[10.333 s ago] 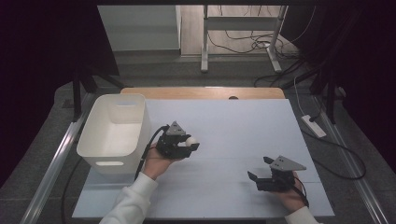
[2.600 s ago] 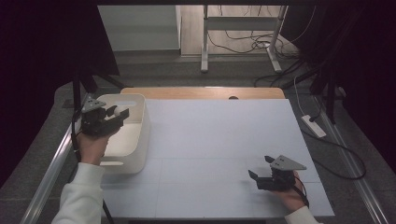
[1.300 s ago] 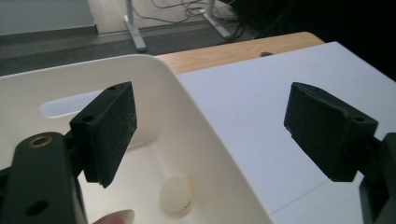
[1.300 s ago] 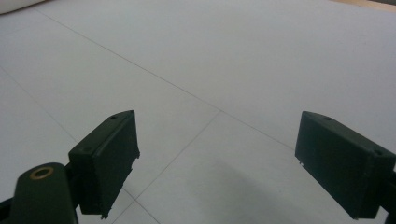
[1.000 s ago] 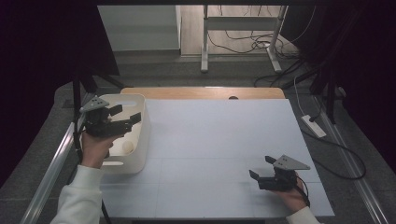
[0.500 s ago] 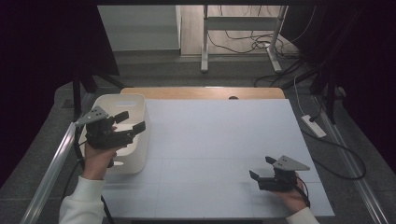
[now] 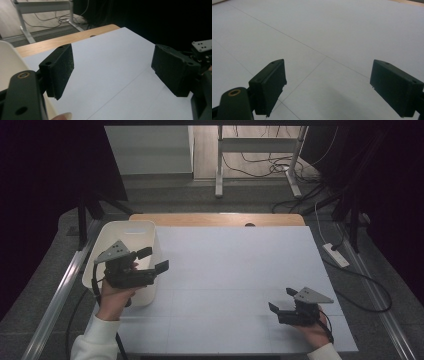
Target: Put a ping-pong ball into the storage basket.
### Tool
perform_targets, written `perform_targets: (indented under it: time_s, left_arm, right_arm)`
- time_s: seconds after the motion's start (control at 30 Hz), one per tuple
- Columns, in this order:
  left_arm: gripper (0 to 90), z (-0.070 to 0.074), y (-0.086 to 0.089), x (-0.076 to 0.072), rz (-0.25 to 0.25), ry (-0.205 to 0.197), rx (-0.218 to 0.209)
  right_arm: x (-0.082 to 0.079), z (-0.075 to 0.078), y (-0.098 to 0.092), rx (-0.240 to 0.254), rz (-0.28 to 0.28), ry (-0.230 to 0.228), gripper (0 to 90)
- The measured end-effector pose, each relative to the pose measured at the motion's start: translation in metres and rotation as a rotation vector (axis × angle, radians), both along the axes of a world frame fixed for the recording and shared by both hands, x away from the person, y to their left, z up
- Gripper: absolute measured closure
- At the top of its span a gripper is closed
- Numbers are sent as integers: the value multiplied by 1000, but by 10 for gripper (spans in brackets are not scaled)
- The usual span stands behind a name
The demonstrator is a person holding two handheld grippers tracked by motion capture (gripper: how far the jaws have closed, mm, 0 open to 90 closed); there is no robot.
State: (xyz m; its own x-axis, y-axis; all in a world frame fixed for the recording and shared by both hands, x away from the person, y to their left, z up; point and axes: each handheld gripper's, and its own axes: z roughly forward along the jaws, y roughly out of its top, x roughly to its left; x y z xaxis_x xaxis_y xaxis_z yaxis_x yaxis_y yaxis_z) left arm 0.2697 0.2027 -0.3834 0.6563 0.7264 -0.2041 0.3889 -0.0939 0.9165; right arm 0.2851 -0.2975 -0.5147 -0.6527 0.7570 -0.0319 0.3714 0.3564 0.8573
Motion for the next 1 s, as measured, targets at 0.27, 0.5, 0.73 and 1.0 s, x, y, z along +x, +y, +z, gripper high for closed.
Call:
perform_targets:
  time_s: [0.27,0.5,0.73,1.0]
  left_arm:
    - [195,-8,-29,-7,-59,1,59]
    - [198,-24,-45,-11,-96,7,83]
    - [203,-40,-51,-15,-99,10,97]
    - [209,-62,-62,-24,-130,-14,145]
  right_arm:
    - [-1,0,0,1,0,-1,132]
    - [-1,0,0,-1,3,-2,133]
    - [-1,0,1,-1,3,0,132]
    - [-1,0,0,6,5,-7,133]
